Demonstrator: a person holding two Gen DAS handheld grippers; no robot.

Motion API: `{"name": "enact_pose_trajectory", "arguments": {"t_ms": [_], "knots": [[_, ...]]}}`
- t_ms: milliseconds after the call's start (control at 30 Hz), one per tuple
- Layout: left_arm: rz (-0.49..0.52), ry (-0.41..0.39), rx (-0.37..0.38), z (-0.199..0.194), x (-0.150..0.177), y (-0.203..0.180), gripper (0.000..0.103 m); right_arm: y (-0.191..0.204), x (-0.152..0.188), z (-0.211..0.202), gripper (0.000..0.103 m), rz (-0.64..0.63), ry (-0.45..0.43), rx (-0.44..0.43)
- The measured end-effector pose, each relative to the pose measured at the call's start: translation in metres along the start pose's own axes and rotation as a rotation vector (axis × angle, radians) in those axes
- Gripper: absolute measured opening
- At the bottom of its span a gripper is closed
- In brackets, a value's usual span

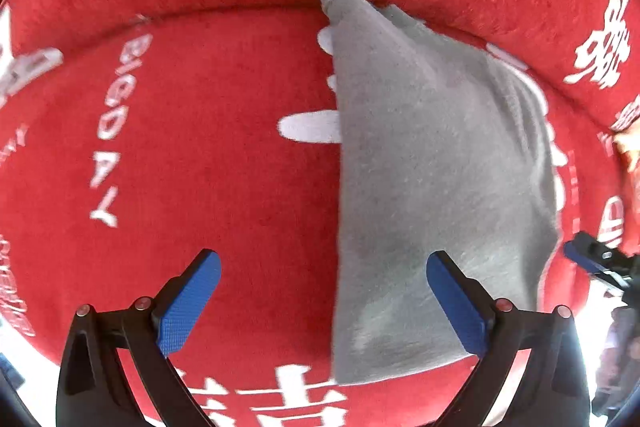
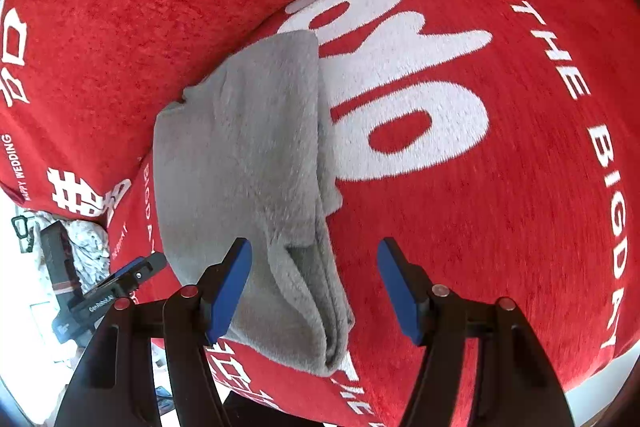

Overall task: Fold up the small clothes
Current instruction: 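Open the right tool and move both tools to the sweater bundle, then grasp the sweater bundle edge with the left tool while the right tool pinches it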

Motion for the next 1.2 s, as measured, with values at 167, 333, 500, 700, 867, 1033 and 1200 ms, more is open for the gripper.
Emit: {"name": "enact_pose_trajectory", "arguments": {"t_ms": [167,333,500,700,867,1033,1200], "knots": [[-0.039,-0.031,0.050,0.002,-0.015,0.006,0.103,-0.004,-0.015,0.007,0.069,0.024,0.018,-0.045],[-0.037,-0.037,0.122,0.015,-0.031,0.000,0.103,-0.006,-0.030,0.023,0.069,0.044,0.056,-0.102],[-0.044,-0.022,0.202,0.040,-0.042,-0.003,0.103,-0.009,-0.043,0.042,0.069,0.046,0.108,-0.182],[-0.054,-0.021,0.298,0.054,-0.051,-0.013,0.103,0.010,-0.050,0.065,0.071,-0.019,0.186,-0.298],[0.033,-0.014,0.265,0.062,-0.059,-0.042,0.103,0.026,-0.051,0.079,0.072,-0.063,0.207,-0.344],[0.029,-0.068,0.265,0.049,-0.055,-0.044,0.067,0.020,-0.043,0.076,0.033,-0.002,0.197,-0.337],[0.025,-0.110,0.341,0.025,-0.046,-0.033,0.044,0.040,-0.029,0.058,0.030,0.008,0.188,-0.450]]}}
Point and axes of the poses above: each gripper's, at about its wrist camera, not at the fingertips, and z roughly the way its jaws point, y to its left, x to its underside, the point moved 3 cm from there along z, roughly the way its jaws point, and after that the axes turned 10 degrees about z, right-handed, at the moved point
